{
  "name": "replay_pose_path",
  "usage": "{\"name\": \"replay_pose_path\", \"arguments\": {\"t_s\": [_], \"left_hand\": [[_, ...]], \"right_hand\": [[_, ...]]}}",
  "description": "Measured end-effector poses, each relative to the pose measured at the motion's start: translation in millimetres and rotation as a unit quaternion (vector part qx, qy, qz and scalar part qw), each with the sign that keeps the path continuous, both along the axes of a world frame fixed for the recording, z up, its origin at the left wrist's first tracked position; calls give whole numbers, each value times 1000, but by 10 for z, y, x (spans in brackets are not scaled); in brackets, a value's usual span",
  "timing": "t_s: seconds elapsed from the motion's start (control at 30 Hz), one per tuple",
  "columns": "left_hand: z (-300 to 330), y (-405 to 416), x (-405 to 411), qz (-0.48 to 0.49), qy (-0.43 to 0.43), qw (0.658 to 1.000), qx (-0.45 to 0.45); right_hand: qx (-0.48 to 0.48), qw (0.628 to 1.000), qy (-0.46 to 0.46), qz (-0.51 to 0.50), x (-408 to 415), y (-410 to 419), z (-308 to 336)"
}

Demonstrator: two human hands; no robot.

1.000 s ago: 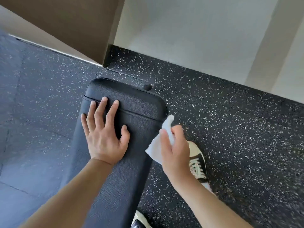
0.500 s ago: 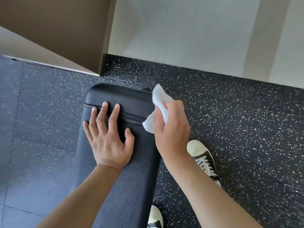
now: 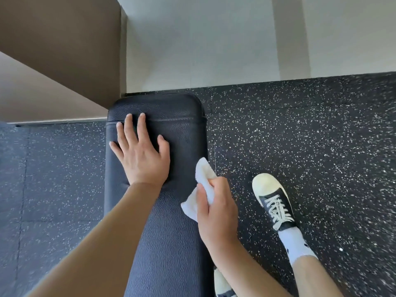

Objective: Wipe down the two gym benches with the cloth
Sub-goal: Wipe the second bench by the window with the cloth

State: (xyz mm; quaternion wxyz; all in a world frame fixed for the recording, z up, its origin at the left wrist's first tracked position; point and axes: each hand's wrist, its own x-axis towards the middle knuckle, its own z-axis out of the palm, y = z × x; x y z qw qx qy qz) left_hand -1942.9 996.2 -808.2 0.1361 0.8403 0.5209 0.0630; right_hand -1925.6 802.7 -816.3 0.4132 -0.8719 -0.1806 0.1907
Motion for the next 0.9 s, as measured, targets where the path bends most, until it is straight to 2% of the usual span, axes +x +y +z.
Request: {"name": "replay_pose_path", "arguments": {"t_s": [0.17, 0.27, 0.4, 0.53, 0.63, 0.73, 0.9], "left_hand": [[57, -549, -662, -104, 31, 994, -17], [36, -847, -997, -115, 43, 992, -8], [-50, -832, -1007, -103, 48, 993, 17], [-95, -831, -1037, -109, 46, 992, 34], [-109, -815, -1035, -109, 51, 992, 35], [-99, -836, -1025, -106, 49, 993, 33], [-98, -841, -1015, -108, 46, 992, 40]], "right_hand": [[-21, 998, 61, 1, -300, -410, 93], [-14, 996, 84, 2, -231, -378, 110], [32, 997, 72, -4, 286, 142, 12], [33, 995, 81, -54, 1042, 940, -134], [42, 994, 75, -74, 1247, 1156, -224], [50, 993, 91, -54, 991, 860, -261], [58, 987, 147, -9, 66, -166, -176]]}}
